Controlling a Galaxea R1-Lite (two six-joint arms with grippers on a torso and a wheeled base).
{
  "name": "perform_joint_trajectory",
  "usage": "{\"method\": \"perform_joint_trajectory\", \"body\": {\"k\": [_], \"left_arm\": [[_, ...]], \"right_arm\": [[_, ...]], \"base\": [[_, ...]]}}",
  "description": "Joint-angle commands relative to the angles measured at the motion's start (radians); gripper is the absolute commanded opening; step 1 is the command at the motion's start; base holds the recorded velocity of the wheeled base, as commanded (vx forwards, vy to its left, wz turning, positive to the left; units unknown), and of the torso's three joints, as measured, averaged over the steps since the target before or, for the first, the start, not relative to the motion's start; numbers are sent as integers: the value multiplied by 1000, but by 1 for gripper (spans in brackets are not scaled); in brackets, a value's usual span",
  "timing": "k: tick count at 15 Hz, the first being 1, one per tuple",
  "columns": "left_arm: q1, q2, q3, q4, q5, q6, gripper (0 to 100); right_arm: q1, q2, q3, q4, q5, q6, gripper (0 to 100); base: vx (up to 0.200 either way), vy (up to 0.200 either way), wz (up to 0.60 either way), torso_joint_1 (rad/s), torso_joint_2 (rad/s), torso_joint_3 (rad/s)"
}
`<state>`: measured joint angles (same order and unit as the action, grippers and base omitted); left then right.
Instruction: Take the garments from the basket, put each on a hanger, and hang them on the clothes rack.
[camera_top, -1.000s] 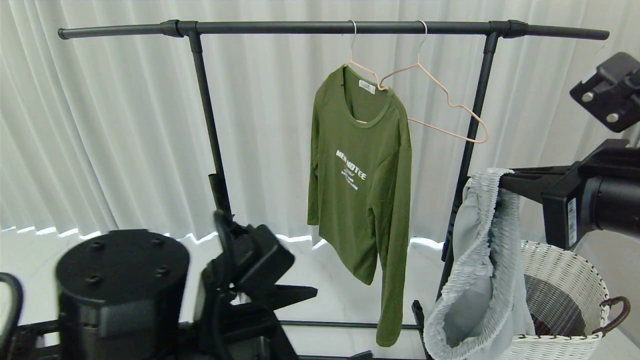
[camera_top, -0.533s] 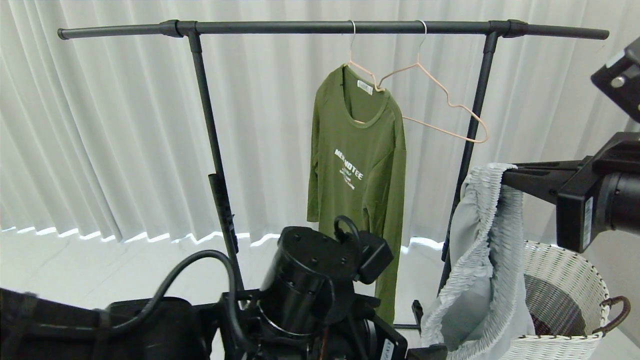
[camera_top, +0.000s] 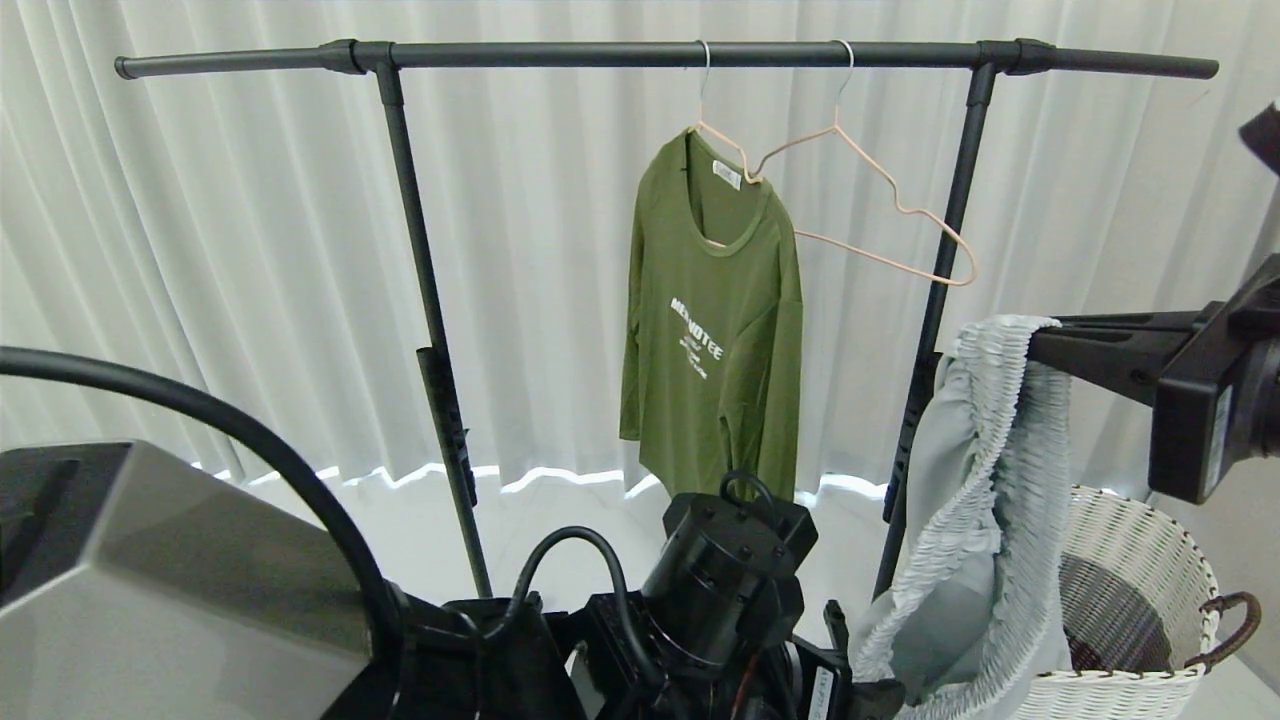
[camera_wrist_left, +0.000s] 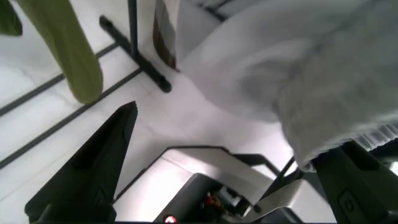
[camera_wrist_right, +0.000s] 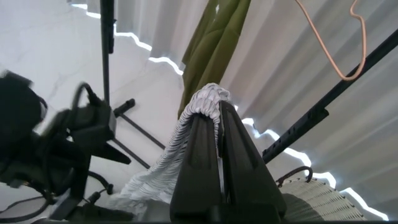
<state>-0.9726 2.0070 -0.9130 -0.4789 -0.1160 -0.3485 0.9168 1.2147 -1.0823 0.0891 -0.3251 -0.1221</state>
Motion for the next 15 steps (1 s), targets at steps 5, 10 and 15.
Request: {"method": "perform_joint_trajectory", "body": {"k": [5, 10, 15], "left_arm": [[-2, 35, 13, -1, 9, 0, 0], [8, -139, 60, 0, 117, 8, 0], [143, -576, 26, 306, 122, 114, 0]], "right_arm": [[-4, -44, 13, 17, -3, 1, 0], [-110, -60, 44, 24, 24, -1, 0], [-142, -14, 28, -35, 135, -13, 0]], "base": [[0, 0, 0, 0, 0, 0], [0, 0, 0, 0, 0, 0], [0, 0, 0, 0, 0, 0]]}}
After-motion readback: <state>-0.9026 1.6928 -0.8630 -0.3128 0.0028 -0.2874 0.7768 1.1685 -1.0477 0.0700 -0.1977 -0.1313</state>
